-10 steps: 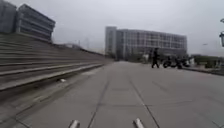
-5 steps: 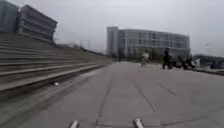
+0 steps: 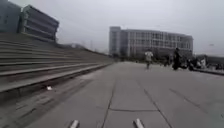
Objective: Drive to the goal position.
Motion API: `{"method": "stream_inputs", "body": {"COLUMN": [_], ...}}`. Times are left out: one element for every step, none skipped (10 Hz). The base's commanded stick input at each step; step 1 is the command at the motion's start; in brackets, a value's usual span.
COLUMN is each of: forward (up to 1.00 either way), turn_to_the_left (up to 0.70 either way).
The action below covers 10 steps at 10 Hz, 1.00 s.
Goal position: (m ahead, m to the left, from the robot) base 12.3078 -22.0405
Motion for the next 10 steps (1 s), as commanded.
{"method": "stream_inputs", "body": {"forward": [0.85,0.85,0.85,0.85,0.85,0.85,0.85,0.85,0.85,0.85], "turn_to_the_left": [-0.12,0.0,0.0,0.0,-0.2,-0.32,-0.17,0.0,0.0,0.0]}}
